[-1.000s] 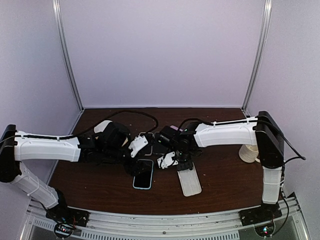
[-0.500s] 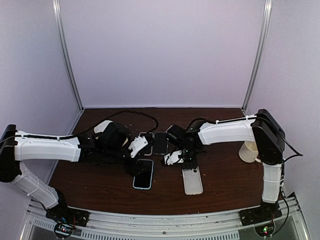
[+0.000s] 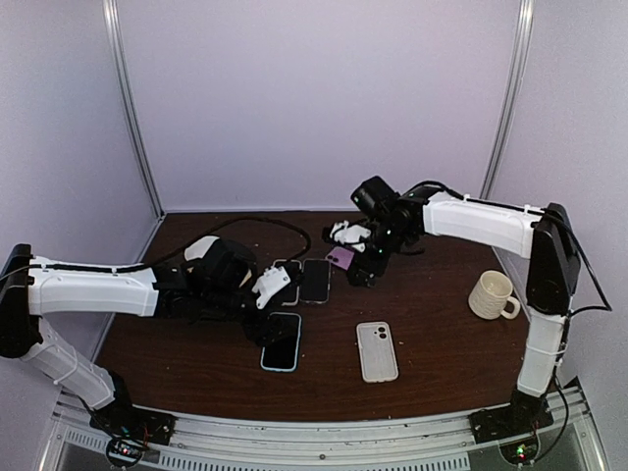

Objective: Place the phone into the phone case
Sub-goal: Pick up the phone at the center of the board.

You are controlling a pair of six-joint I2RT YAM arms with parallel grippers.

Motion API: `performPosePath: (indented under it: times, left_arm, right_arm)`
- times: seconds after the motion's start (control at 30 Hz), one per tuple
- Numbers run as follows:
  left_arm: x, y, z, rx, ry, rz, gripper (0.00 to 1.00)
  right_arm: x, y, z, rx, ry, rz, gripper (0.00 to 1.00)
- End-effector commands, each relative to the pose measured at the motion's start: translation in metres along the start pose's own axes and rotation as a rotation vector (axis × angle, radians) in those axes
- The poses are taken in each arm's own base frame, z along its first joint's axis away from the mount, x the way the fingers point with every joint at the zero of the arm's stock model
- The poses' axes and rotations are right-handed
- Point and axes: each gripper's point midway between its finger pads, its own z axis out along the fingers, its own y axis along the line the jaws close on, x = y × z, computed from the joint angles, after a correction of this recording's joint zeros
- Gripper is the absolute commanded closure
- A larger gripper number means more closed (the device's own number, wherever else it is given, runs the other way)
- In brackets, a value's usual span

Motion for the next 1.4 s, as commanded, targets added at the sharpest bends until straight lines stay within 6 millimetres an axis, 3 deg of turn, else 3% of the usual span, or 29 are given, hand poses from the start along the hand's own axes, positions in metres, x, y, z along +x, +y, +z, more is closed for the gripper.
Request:
performPosePath:
  times: [0.0,0.17,0.3,0.43,0.57,0.73,1.1,1.17,1.37]
  left_arm:
    - [-0.015,0.007,0.001,-0.004,-0.022,-0.005,0.21]
    - [-0.03,0.019,0.0,-0.007,-0.049,-0.062,0.19]
    - [-0.04,0.018,0.003,0.011,-0.059,-0.041,0.18]
    - [-0.037,0.02,0.011,0.016,-0.04,-0.043,0.17]
    - [-0.033,0.023,0.018,0.012,-0.013,-0.053,0.17]
    - [-0.029,0.025,0.021,0.005,-0.004,-0.055,0.17]
    - [-0.028,0.029,0.016,-0.005,0.002,-0.062,0.18]
    - [-0.028,0.029,0.016,-0.005,0.003,-0.062,0.18]
    - [-0.028,0.03,0.016,-0.008,0.007,-0.067,0.18]
  right_arm:
    - [-0.02,-0.059,0.0,0.007,-0.099,0.284,0.01]
    - [-0.003,-0.096,0.044,-0.022,-0.031,0.437,0.0]
    - [0.009,-0.119,0.073,0.026,0.033,0.464,0.01]
    - [0.012,-0.123,0.096,0.02,0.083,0.45,0.01]
    - [0.025,-0.112,0.119,-0.019,0.142,0.43,0.0]
    - [0.028,-0.092,0.126,-0.114,0.153,0.438,0.0]
    - [0.044,-0.079,0.139,-0.154,0.222,0.459,0.03]
    - [0.049,-0.078,0.14,-0.151,0.242,0.452,0.08]
    - [0.051,-0.078,0.134,-0.139,0.25,0.447,0.36]
